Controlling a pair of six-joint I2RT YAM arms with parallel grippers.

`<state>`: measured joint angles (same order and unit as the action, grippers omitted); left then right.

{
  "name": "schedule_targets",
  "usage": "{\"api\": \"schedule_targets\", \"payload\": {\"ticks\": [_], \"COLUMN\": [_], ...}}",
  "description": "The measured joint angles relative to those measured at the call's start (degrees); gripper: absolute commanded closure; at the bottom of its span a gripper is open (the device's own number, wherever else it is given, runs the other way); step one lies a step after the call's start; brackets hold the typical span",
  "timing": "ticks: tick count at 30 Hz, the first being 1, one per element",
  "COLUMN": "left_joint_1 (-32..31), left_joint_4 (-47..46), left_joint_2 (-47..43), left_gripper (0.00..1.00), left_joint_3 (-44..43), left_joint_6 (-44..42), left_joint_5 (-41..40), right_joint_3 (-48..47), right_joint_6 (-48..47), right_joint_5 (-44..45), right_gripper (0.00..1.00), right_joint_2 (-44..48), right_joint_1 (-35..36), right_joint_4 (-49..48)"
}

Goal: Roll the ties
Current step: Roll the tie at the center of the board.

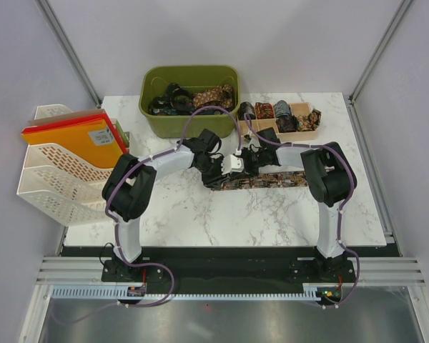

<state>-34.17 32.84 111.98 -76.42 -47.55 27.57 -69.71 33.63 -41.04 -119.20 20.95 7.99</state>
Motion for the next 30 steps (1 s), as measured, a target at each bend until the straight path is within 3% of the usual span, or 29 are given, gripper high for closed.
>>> {"api": "schedule_targets", "payload": {"ticks": [8,21,25,30], "left_joint_1": [0.24,1.38,1.46,1.51], "left_joint_4": [-0.11,-0.46,-0.46,-0.63], "left_joint_2": [0.00,-0.61,-0.61,-0.61], "left_gripper": [0.80,0.80,0.81,0.81], "left_joint_3": [0.24,1.49,1.49,1.62], "left_joint_6": [-0.33,-1.16,-1.25,-1.25], "left_joint_5": [0.46,1.97,2.14,2.16], "right_joint_3": [-1.70,-10.29,-11.23,-12.44], "right_joint_6": [-5.44,-3.54,-4.83,-6.54], "right_joint_5": [-0.35,3.08,5.11,4.24], "right_gripper": [0.76,0.68,0.71,0.83], "right_joint_2": [0.44,-0.72,-3.85,-5.40], "right_joint_1": [0.04,-0.39,1.16,2.97], "right_joint_4": [3.43,3.39,3.89,5.68]}}
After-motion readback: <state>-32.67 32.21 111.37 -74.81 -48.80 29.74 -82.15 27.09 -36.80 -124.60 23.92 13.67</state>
